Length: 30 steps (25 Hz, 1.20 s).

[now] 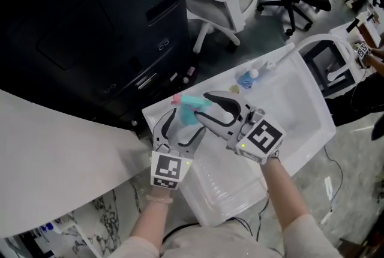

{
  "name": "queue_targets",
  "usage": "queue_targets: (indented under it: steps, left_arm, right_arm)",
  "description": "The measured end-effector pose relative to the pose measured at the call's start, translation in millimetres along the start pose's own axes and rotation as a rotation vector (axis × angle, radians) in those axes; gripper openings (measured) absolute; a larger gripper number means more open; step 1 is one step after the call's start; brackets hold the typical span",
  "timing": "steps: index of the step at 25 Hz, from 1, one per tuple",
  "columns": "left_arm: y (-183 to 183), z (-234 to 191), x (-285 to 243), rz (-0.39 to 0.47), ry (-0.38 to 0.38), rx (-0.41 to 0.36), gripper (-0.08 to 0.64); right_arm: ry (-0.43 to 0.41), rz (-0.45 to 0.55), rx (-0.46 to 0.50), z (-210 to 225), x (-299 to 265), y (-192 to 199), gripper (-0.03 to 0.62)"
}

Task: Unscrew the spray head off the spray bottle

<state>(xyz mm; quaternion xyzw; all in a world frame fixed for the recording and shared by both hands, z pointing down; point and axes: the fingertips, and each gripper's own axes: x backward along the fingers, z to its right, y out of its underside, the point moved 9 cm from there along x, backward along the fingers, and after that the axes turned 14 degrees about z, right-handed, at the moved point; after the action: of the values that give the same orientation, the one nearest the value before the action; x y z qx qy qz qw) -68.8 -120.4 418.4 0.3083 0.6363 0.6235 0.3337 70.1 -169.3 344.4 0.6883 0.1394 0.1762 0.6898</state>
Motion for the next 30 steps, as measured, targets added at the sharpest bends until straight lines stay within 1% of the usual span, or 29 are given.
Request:
queue_targets:
  steps: [2, 6, 10, 12, 14, 16, 21, 25, 28, 29, 30]
  left_arm:
    - [1, -1, -7, -0.014, -0.014, -0.019, 0.368]
    - [5, -3, -18, -0.052, -0.066, -0.051, 0.368]
    - [11, 0, -28, -0.081, -0.064, -0.088, 0.368]
    - [14, 0, -31, -0.088, -0.070, -0.114, 0.368]
    - [14, 0, -32, -0.081, -0.063, -0.142, 0.368]
    - [13, 1, -32, -0.075, -0.030, -0.158, 0.367]
    - [11, -7, -32, -0.084, 0.119, -0.140, 0.336]
    - [10, -12, -32, -0.083, 0.216, -0.149, 0.333]
    - [10, -15, -33, -0.085, 0.258, -0.158, 0.333]
    - [10, -15, -34, -0.085, 0.262, -0.159, 0.333]
    - [10, -15, -34, -0.083, 0.261, -0.158, 0.333]
  right_arm:
    - [-0.029, -0.013, 0.004, 0, -6, 1, 0.192]
    - [-0.065, -0.017, 0.023, 0, -15, 1, 0.181]
    - [-0.070, -0.014, 0.039, -1, -21, 1, 0.132]
    - [-0.067, -0.018, 0.042, -1, -21, 2, 0.115]
    - [-0.063, -0.017, 0.040, -1, -21, 3, 0.112]
    - [-0.067, -0.012, 0.036, 0, -20, 3, 0.104]
    - [-0.097, -0.004, 0.014, 4, -16, 3, 0.095]
    - [-0.167, 0.008, -0.014, 9, -15, 3, 0.095]
    - [-0.245, 0.008, -0.024, 16, -15, 4, 0.095]
    - [-0.260, 0.007, -0.021, 18, -15, 4, 0.097]
    - [-0.256, 0.009, -0.015, 20, -14, 3, 0.100]
